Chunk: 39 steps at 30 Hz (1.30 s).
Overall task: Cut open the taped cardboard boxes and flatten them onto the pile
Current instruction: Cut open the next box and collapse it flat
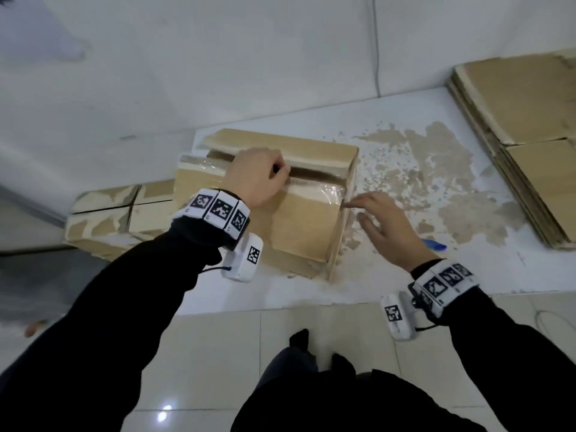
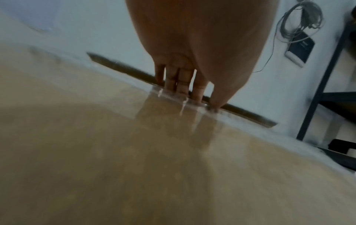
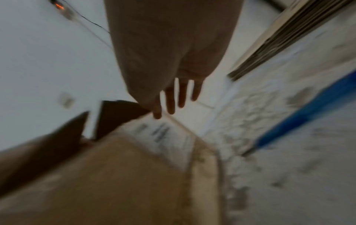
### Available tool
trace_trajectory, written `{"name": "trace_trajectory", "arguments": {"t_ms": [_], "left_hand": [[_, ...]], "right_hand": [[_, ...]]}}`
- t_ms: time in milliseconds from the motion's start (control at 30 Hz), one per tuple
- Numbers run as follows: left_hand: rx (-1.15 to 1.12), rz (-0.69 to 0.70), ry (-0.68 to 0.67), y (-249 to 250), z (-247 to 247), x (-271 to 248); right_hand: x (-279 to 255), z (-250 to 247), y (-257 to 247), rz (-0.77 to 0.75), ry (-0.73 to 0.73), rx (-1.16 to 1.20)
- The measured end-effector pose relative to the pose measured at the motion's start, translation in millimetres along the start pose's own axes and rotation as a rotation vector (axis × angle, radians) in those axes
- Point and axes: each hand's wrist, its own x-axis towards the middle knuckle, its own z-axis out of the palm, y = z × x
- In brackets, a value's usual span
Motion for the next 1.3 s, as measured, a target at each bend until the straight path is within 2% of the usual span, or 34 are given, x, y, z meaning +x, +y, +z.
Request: {"name": "trace_trajectory", "arguments": {"t_ms": [67, 167, 233, 333, 400, 467, 533, 633, 700, 767, 800, 867, 933, 967, 1000, 1067, 1133, 1233, 1300], "left_hand": [[-0.069, -0.010, -0.116, -1.1, -18.8, -8.5], [-0.128, 0.007, -0.244, -5.2, -51.4, -41.6], [-0.046, 0.021, -0.382, -14.6, -59.9, -72.0], [0.100, 0.026, -0.540, -30.3, -36.2, -110.2], [0.205, 0.068, -0.481, -38.5, -7.4, -117.8], [0.301, 0.174, -0.316, -46.5, 13.1, -109.5], [0.346, 0.279, -0.258, -53.1, 26.1, -91.1], [0.352, 0.299, -0.381, -56.8, 37.5, -61.8], [0.405, 0.338, -0.421, -55.9, 45.0, -48.4], [0.380, 0.370, -0.428, -56.9, 53.3, -39.1], [0.356, 0.370, -0.428, -56.7, 56.4, -35.3], [0.335, 0.353, -0.421, -53.0, 59.8, -28.7], [0.362, 0.355, -0.397, -44.8, 61.1, -23.5], [0.381, 0.366, -0.378, -42.3, 63.2, -21.0], [0.391, 0.374, -0.357, -41.1, 65.8, -19.2], [0.394, 0.380, -0.317, -41.5, 70.7, -15.8], [0.435, 0.384, -0.279, -41.3, 68.3, -16.2], [0.540, 0.379, -0.156, -38.9, 48.3, -26.0], [0.506, 0.339, -0.010, -49.2, 22.7, -33.5]], "right_hand": [[17.4, 3.7, -17.5, -0.127, -0.004, -0.035], [44.4, -7.7, -24.1, -0.172, -0.034, -0.175], [62.3, -25.2, -28.5, -0.126, -0.059, -0.161], [93.3, -48.4, -30.7, -0.037, -0.072, -0.072], [119.3, -52.7, -33.0, 0.027, -0.125, -0.055], [144.1, -45.1, -35.8, 0.097, -0.225, -0.061], [164.5, -30.2, -31.0, 0.171, -0.344, -0.086], [182.6, -7.5, -13.8, 0.278, -0.517, -0.319], [191.3, -2.4, -15.7, 0.318, -0.549, -0.521], [194.1, 2.8, -39.3, 0.265, -0.579, -0.639], [193.6, 9.0, -56.7, 0.170, -0.629, -0.650], [186.0, 27.7, -87.3, -0.032, -0.830, -0.674], [173.5, 37.1, -103.2, -0.056, -1.011, -0.795], [171.9, 32.2, -107.3, -0.050, -0.970, -0.843], [171.9, 21.8, -110.8, -0.053, -0.850, -0.881], [170.2, -12.6, -119.1, -0.155, -0.561, -0.970], [157.9, -53.4, -116.7, -0.053, -0.433, -0.966], [112.9, -86.7, -91.6, 0.286, -0.518, -0.910], [91.0, -74.1, -71.4, 0.509, -0.588, -0.738]]}}
